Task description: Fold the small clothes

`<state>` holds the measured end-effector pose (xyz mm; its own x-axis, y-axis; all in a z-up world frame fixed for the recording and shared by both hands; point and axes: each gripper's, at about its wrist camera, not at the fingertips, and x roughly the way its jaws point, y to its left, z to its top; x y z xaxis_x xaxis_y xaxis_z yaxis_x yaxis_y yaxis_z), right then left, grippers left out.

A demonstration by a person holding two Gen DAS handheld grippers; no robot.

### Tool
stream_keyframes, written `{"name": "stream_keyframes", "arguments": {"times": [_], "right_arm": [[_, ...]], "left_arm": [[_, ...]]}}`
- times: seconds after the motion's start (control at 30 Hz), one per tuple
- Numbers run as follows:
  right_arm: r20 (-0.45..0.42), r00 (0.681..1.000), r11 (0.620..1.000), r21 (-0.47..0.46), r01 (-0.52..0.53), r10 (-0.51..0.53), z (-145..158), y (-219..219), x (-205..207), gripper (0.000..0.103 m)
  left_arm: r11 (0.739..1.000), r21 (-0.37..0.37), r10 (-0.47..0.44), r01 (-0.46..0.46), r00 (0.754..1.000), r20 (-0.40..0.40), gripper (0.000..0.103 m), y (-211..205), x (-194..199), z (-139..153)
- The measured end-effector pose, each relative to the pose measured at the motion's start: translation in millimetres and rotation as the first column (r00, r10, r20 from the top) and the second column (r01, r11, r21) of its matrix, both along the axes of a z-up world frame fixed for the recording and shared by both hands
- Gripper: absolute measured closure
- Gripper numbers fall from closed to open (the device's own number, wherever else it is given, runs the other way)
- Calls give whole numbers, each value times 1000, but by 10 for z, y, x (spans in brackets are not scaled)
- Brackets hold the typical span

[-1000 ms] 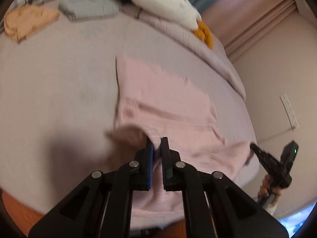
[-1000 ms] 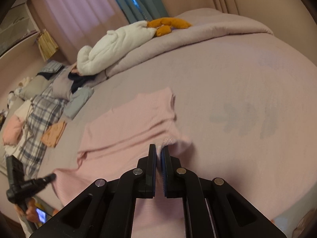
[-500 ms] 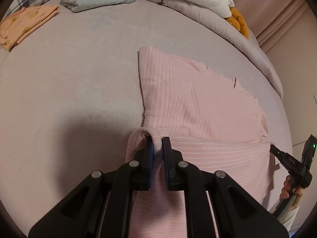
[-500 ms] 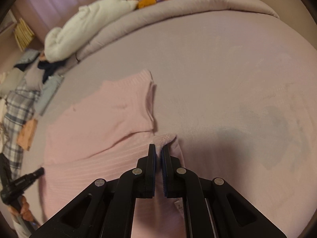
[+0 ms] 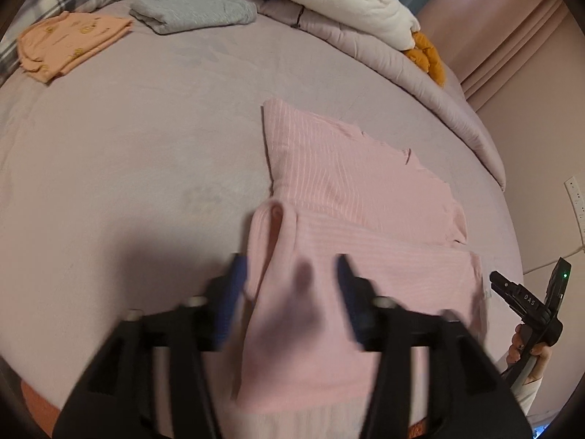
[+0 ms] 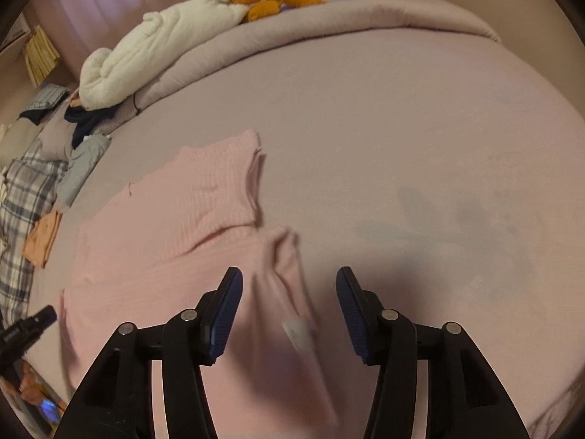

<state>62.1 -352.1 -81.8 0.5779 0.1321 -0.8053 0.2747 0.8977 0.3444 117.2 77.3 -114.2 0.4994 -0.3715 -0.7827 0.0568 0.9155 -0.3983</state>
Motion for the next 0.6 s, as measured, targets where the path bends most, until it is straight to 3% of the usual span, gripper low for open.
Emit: {"name": "stream_keyframes", "arguments": {"times": [0.17, 0.37, 0.43, 0.6], "right_arm": [[8, 1000, 998, 71, 0, 0, -33, -108, -406, 50], [-21, 1000, 991, 136, -10, 13, -268, -81, -514, 51], [-24, 1000, 987, 163, 0, 4, -335, -58, -504, 61], [-21, 1000, 982, 186, -17, 21, -359, -31, -519, 71]], "left_arm": [[1000, 14, -13, 13, 1000, -21, 37, -2, -256, -76], [1000, 20, -4, 5, 997, -72, 38, -14, -437, -288], [1000, 10, -8, 9, 997, -82, 38, -20, -464, -347], [999, -30, -19, 16, 993, -116, 41, -52, -481, -454]]}}
